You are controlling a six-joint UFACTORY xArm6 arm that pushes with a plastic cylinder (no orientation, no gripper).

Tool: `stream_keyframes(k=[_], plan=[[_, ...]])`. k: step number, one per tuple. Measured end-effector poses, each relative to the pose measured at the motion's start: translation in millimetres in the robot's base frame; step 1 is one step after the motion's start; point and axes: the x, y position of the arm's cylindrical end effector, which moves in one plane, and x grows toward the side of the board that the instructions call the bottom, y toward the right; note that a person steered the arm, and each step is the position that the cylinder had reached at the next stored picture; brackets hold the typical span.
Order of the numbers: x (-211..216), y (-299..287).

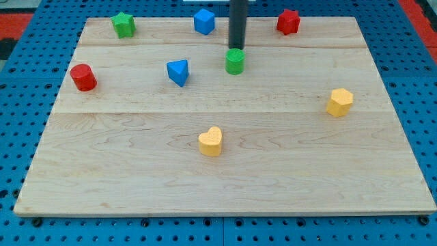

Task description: Push the green circle down and right

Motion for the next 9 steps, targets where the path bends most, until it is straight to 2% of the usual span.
stream_keyframes(k=[1,2,3,4,5,7,8,9], plan=[[0,-13],[12,8],[45,37],[37,58],[25,43],[119,53],[82,37],[95,13]])
